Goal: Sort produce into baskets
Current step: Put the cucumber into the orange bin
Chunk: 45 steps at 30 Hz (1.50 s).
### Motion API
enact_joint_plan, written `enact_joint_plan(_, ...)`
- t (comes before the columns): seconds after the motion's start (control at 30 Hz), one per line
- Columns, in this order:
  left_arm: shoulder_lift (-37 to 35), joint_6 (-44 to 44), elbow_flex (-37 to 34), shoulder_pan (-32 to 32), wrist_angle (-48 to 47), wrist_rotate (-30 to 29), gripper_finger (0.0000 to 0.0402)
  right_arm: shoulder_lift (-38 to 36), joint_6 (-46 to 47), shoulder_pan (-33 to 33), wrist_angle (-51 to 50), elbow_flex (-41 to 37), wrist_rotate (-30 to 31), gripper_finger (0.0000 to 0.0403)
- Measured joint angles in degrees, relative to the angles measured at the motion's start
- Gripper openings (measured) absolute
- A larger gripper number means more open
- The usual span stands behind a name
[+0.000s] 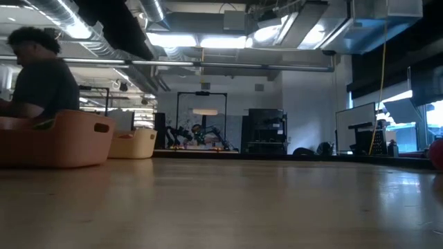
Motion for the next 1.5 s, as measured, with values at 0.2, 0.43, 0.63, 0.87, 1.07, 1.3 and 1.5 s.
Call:
enact_joint_plan(0.2, 0.0, 0.8, 0.0, 0.0, 1.1, 0.0, 0.0274, 2.2, 1.3, 0.0, 0.3, 0.0, -0.8, 0.0289)
enact_joint_plan(0.43, 0.0, 0.8, 0.0, 0.0, 1.3, 0.0, 0.0274, 4.2, 1.2, 0.0, 1.9, -0.7, -1.3, 0.0289)
enact_joint_plan(0.63, 0.0, 1.5, 0.0, 0.0, 1.4, 0.0, 0.0274, 4.3, 0.1, -0.2, 6.6, -4.5, -1.2, 0.0285)
enact_joint_plan(0.87, 0.0, 1.9, 0.0, 0.0, 1.4, 0.0, 0.0274, 4.2, -4.2, -0.4, 7.0, -5.4, 3.7, 0.0207)
enact_joint_plan(1.07, 0.0, 1.9, 0.0, 0.0, 1.5, 0.0, 0.0274, 4.1, -12.6, -0.3, 7.1, -5.4, 8.7, 0.0142)
enact_joint_plan(1.3, 0.1, 2.4, 0.0, 0.0, 4.0, 0.0, 0.0274, 4.0, -20.4, -0.4, 7.4, -5.3, 21.2, 0.0150)
enact_joint_plan(1.5, 1.8, 5.6, 0.0, 0.0, 8.9, 0.1, 0.0274, 4.1, -27.5, -1.4, 7.4, -5.5, 37.3, 0.0152)
